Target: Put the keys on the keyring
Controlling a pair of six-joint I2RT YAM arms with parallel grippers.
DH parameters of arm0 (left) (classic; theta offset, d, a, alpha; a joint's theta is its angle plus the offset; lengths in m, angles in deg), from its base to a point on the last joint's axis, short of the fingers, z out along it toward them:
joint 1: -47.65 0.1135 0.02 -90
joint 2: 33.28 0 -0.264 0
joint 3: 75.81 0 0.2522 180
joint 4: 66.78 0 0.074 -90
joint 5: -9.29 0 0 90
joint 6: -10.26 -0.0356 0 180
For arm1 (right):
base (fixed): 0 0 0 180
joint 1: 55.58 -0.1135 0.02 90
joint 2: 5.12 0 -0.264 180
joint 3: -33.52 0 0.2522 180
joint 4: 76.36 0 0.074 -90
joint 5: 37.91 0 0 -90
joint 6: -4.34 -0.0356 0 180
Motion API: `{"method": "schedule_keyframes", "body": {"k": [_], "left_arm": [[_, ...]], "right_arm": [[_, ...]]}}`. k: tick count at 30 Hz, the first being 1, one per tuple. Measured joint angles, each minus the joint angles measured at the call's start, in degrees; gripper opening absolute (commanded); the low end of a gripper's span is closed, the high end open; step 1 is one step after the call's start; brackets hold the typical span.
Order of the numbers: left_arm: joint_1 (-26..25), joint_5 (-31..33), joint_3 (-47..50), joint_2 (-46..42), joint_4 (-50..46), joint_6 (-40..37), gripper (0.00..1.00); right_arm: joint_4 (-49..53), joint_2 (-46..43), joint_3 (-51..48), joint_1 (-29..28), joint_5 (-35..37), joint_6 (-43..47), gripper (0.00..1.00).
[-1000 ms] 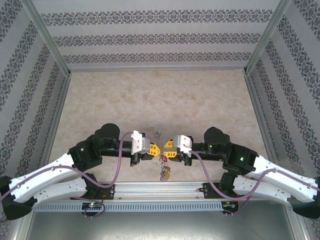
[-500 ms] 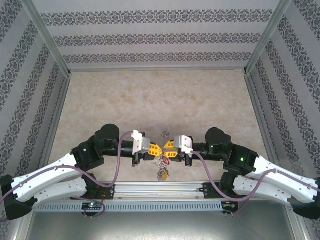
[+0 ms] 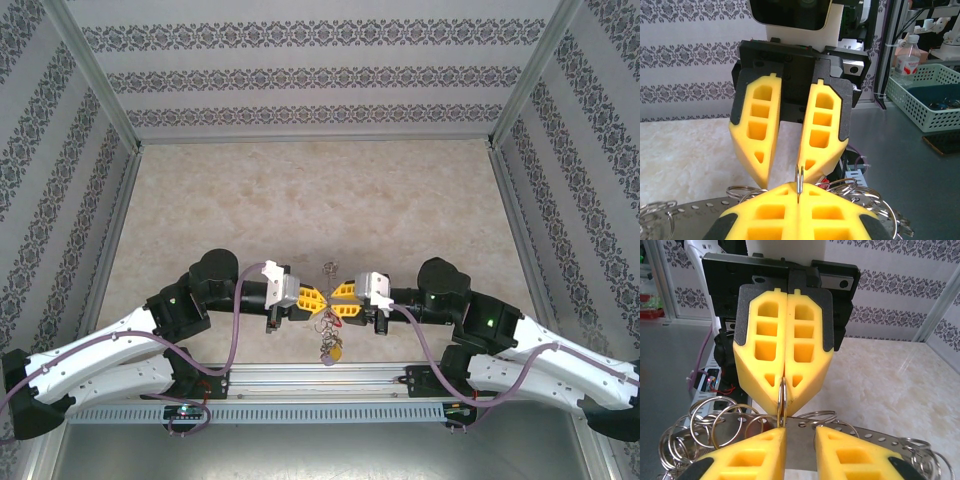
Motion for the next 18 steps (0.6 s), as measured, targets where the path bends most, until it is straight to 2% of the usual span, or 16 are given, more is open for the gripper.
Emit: {"method": "schedule_keyframes", "body": {"k": [6,11,18], "left_arm": [[0.3,0.0,0.1,-0.1,0.1,0.3,0.0],[0.4,0.0,0.1,-0.8,0.1,0.5,0.0],[0.4,0.0,0.1,-1.0,0.0,0.6,0.0]], "right_arm": [[-0.9,0.0,-0.5,0.0,-0.6,-0.9,0.21],[-2.3,-0.2,-0.7,0.0,-1.0,-1.1,0.24],[-5.3,-0.4,-1.4,0.0,-1.9,-1.6,0.25]]}}
